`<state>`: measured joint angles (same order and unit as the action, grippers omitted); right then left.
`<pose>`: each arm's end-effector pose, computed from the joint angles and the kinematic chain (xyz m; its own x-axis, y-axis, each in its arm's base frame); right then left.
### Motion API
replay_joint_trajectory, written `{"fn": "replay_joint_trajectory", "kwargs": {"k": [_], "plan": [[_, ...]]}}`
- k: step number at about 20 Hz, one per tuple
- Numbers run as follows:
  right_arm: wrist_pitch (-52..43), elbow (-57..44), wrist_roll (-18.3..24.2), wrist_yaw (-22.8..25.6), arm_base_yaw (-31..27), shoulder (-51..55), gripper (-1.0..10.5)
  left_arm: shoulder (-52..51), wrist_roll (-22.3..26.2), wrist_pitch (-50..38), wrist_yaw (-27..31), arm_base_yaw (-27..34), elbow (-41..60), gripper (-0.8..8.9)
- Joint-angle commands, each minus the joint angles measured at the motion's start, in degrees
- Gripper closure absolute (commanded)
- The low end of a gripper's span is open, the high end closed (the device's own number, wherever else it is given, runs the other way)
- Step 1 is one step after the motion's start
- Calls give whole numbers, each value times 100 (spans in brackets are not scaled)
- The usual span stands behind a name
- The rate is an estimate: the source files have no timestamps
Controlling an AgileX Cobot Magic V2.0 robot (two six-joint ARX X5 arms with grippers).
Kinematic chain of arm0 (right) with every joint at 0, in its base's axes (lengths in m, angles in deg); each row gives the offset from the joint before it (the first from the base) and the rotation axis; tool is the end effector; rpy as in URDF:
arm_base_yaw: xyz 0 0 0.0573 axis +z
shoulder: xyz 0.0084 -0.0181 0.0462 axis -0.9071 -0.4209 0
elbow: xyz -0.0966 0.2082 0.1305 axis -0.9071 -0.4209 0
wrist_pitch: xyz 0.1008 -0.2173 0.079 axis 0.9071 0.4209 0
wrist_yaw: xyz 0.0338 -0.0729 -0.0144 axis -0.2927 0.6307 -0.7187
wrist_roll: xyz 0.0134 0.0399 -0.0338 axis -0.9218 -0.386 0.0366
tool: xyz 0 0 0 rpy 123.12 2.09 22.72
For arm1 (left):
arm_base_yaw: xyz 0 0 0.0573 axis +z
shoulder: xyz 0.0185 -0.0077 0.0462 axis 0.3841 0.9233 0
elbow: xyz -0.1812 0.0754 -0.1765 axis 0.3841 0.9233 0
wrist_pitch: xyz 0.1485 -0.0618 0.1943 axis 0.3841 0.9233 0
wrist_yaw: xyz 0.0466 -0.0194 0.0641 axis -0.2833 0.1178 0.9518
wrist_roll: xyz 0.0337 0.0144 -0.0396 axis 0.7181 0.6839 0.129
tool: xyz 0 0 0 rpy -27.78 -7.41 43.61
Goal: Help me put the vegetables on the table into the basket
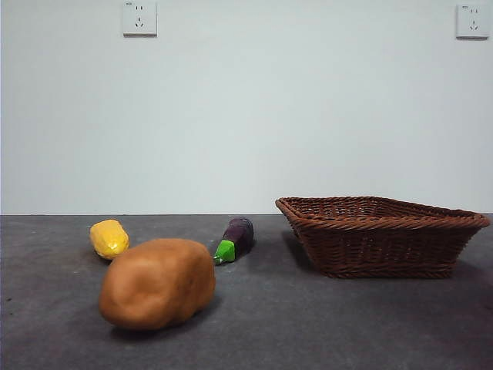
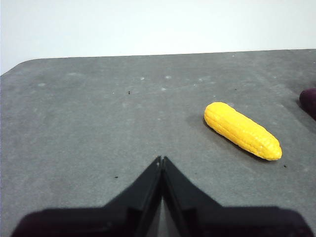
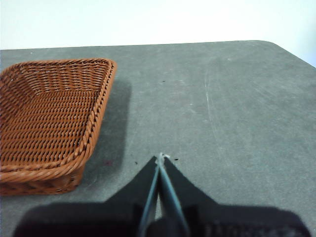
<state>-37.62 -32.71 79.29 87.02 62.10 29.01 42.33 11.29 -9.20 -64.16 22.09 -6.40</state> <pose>0.0952 -0.0051 0.1527 0.9830 -0.0522 -0.1759 0.0524 0.9986 -0.0033 0.0958 -0.0004 0.1532 0.9880 0.0084 -0.1541 -0.0086 1.0000 -0.0006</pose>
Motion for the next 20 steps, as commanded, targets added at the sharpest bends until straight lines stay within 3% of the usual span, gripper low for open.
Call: {"fn": "replay_joint_trajectory", "kwargs": {"k": [1,10,15,20], "plan": [[-20,-48,-63,0,4,4,946,-9,-22,-13,9,20,57,817],[-20,-48,-79,-9,4,4,946,-9,-24,-15,9,20,57,817],[-20,-48,-962,-48,4,4,946,-9,-24,-20,9,20,57,817],[-20,-48,-1572,-66,4,4,949,-9,-39,-22,9,20,57,817]]}}
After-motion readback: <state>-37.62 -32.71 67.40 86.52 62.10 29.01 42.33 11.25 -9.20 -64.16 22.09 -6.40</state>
